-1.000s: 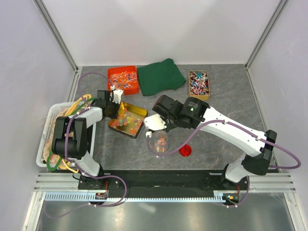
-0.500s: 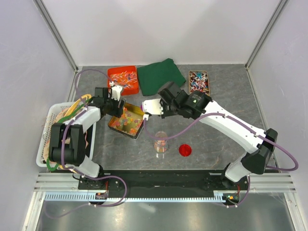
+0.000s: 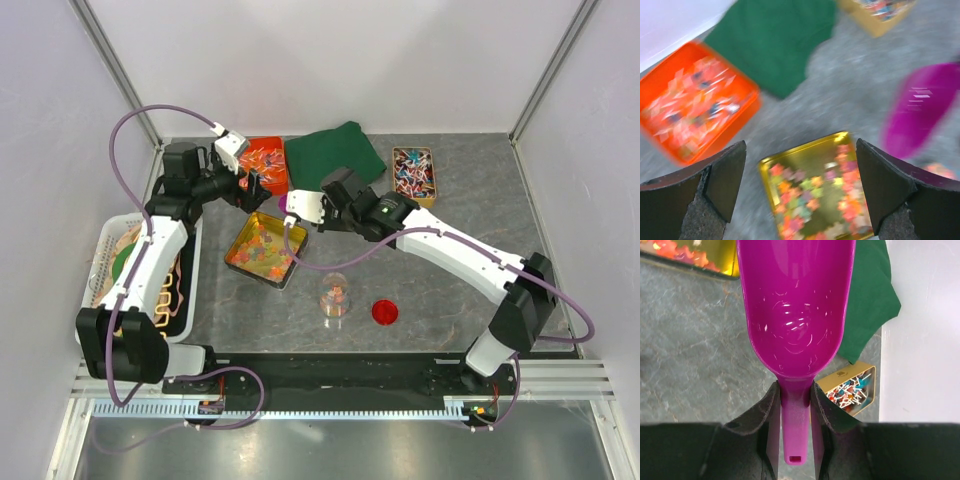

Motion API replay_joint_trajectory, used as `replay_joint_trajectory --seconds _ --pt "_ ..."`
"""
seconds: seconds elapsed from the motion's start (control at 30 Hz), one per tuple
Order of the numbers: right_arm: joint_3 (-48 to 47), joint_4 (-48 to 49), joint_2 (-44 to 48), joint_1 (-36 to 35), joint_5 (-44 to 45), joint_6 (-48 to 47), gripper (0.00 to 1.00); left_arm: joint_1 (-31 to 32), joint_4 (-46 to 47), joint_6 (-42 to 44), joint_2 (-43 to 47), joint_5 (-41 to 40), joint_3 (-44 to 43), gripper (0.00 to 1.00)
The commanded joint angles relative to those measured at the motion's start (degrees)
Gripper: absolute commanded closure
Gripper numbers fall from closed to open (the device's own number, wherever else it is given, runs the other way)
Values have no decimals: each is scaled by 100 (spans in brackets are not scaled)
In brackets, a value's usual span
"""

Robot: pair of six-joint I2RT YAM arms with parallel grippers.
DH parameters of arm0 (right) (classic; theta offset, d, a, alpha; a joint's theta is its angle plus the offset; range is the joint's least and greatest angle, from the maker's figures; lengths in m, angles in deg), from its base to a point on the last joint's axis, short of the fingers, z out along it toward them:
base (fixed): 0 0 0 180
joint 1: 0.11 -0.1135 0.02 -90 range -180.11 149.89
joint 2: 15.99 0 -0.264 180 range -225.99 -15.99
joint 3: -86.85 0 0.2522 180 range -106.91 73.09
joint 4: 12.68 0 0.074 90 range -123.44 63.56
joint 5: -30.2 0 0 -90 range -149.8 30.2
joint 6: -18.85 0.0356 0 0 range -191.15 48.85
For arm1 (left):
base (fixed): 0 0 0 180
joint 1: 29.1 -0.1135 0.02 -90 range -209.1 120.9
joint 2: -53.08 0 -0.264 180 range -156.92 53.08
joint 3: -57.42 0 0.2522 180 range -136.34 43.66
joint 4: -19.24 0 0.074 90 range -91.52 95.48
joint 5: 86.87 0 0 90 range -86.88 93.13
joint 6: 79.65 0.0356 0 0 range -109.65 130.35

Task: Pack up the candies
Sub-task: Adjust the spatula.

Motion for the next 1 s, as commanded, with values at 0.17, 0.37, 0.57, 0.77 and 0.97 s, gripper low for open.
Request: replay_joint_trajectory --seconds 0.17,0.37,0.57,0.77,0.97 --pt "225 1152 -55 65 420 531 100 -32 -36 -801 -355 2426 -289 5" --pt "243 1179 -29 65 385 522 100 -32 -10 -985 -584 2726 -368 10" --pt "260 1170 -20 -75 517 522 100 -23 52 -1240 -751 2717 -517 14" --pt "243 1187 -37 -313 762 478 100 12 43 -1434 -1006 2621 -614 23" --pt "93 1188 -90 -401 877 557 100 118 43 -1434 -1146 2603 -553 59"
